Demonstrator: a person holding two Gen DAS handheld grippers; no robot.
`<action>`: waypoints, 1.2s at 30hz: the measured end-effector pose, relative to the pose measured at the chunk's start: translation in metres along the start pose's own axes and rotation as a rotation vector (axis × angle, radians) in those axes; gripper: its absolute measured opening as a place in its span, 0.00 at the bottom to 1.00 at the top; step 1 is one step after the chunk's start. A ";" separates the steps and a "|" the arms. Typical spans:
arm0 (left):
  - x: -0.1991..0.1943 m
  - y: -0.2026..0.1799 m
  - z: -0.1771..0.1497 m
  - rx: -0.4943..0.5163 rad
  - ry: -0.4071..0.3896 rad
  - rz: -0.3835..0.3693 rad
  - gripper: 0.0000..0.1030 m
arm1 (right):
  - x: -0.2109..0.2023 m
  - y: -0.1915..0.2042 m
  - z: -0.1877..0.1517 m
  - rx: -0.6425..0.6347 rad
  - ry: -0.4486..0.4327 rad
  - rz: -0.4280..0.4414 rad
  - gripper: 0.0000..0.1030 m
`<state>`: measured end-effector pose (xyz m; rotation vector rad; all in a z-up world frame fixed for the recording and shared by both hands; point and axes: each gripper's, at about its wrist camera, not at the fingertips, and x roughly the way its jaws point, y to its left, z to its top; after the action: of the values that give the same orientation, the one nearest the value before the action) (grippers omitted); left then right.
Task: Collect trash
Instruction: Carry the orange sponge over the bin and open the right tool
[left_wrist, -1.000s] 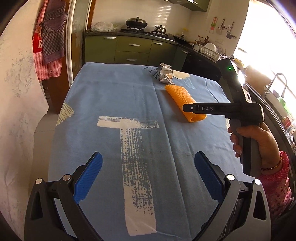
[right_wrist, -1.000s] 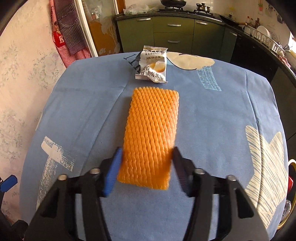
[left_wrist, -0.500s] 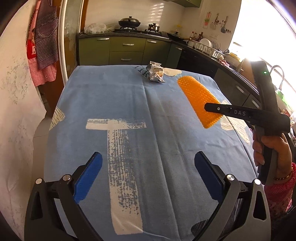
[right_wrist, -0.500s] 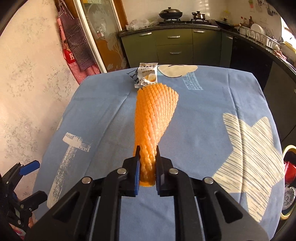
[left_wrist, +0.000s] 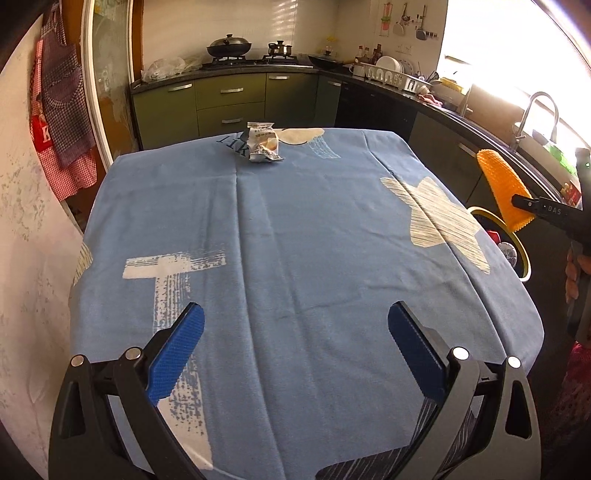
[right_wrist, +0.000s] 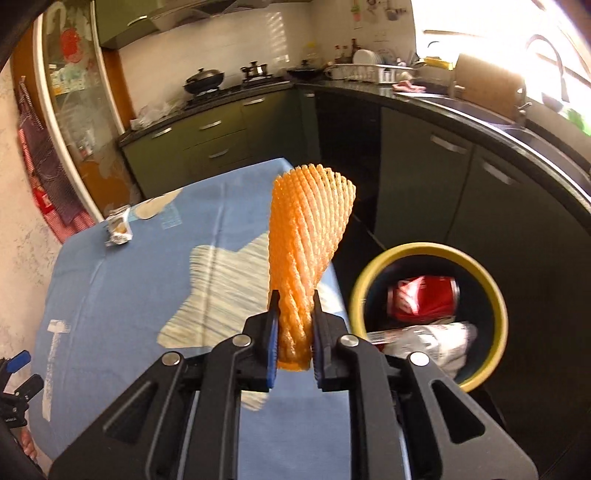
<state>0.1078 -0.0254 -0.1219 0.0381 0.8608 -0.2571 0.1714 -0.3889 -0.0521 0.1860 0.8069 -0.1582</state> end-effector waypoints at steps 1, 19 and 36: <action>0.001 -0.007 0.001 0.010 0.003 -0.002 0.95 | 0.000 -0.009 0.000 0.003 -0.001 -0.027 0.15; 0.026 -0.087 0.014 0.146 0.058 -0.035 0.95 | 0.059 -0.147 -0.024 0.146 0.135 -0.217 0.38; 0.046 -0.079 0.036 0.146 0.083 -0.039 0.95 | -0.010 -0.147 -0.036 0.223 -0.026 -0.123 0.52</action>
<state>0.1445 -0.1160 -0.1277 0.1693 0.9242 -0.3565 0.1083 -0.5230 -0.0846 0.3436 0.7746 -0.3662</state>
